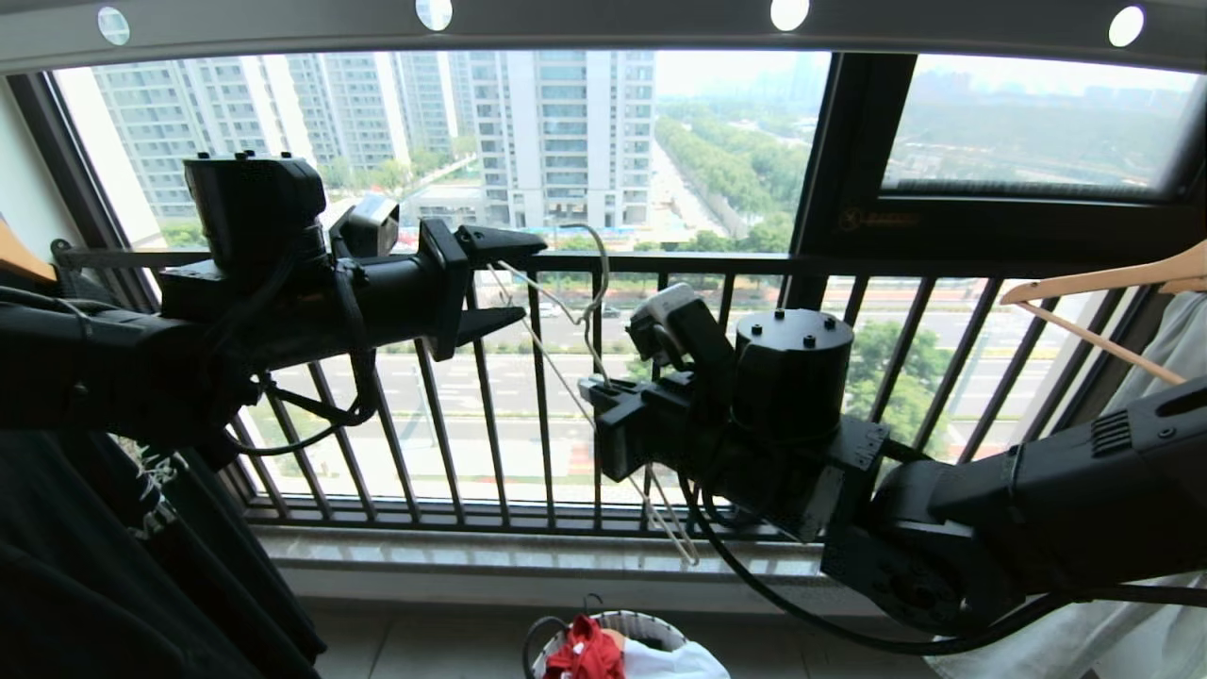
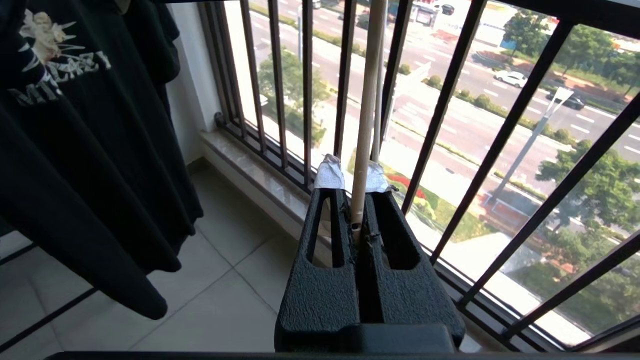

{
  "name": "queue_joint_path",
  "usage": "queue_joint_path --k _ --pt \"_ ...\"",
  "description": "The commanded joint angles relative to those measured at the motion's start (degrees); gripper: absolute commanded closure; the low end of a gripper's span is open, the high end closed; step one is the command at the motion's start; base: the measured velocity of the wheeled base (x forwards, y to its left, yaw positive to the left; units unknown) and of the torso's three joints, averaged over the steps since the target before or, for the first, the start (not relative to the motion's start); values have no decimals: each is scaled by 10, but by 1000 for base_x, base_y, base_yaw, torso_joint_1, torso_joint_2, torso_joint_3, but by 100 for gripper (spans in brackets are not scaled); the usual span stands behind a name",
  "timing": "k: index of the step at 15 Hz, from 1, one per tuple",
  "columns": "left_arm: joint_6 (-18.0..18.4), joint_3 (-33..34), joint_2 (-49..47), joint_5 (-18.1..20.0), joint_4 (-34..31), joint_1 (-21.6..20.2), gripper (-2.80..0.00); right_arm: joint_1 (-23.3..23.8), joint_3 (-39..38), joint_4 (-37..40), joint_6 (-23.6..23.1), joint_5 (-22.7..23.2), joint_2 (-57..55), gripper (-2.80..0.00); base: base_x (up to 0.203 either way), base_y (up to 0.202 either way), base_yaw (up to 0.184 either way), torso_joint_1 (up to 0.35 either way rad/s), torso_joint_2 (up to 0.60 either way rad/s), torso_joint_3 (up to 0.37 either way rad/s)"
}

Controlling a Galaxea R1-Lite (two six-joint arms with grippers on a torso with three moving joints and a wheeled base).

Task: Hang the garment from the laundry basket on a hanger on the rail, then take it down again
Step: Hang the clothes rack on the clothesline

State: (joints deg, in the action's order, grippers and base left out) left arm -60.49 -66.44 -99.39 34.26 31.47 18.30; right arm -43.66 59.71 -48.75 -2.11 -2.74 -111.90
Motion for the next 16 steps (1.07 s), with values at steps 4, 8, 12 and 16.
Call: queue_joint_path --k 4,8,12,16 --pt "12 4 54 2 -26 28 -280 63 -54 -5 2 1 31 0 0 0 0 0 0 0" --pt "14 4 72 -1 -23 27 -280 66 -121 -6 3 -17 104 0 0 0 0 0 0 0" --pt "17 4 30 -3 -18 27 -280 62 -153 8 -10 -46 196 0 0 0 0 0 0 0" --pt "42 0 -2 -6 -17 23 -280 47 -148 70 -35 -53 250 0 0 0 0 0 0 0"
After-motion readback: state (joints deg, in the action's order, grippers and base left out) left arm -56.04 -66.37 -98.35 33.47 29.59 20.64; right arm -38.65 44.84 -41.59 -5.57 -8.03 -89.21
